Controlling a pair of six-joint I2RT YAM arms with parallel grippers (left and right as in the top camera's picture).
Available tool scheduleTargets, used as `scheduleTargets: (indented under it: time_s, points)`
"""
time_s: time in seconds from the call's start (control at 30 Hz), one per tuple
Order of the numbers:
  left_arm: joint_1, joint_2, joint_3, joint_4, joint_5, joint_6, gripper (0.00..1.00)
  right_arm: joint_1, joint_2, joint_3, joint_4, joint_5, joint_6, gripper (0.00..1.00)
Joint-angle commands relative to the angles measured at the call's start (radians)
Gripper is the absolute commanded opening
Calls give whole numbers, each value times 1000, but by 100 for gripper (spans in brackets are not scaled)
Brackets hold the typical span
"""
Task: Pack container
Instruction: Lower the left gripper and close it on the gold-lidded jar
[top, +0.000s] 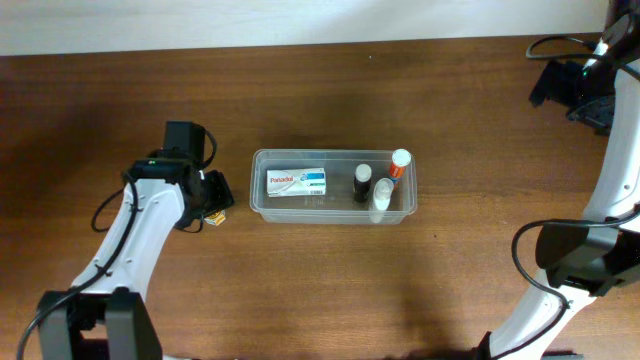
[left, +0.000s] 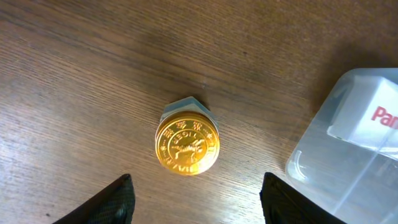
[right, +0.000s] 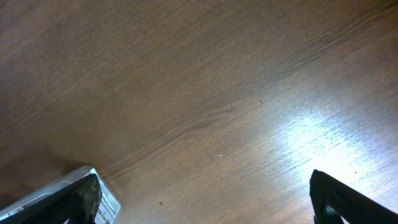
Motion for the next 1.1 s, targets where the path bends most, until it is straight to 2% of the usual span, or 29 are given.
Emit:
scheduleTargets:
  time_s: [0.0,0.5,0.83,0.93,1.07]
  points:
    - [3,51,-7,10,11,-8,65,-1,-30,10,-5,12,0,98]
    - [58,217,-7,48,10,-4,66,-1,-30,10,-5,12,0,98]
    - [62,224,-7,62,12,1,64,-1,-30,10,-5,12,0,98]
    - [62,224,-7,62,11,15,61,-1,-30,10,-5,12,0,98]
    - [61,224,-7,61,11,15,49,-1,-30,10,-5,12,0,98]
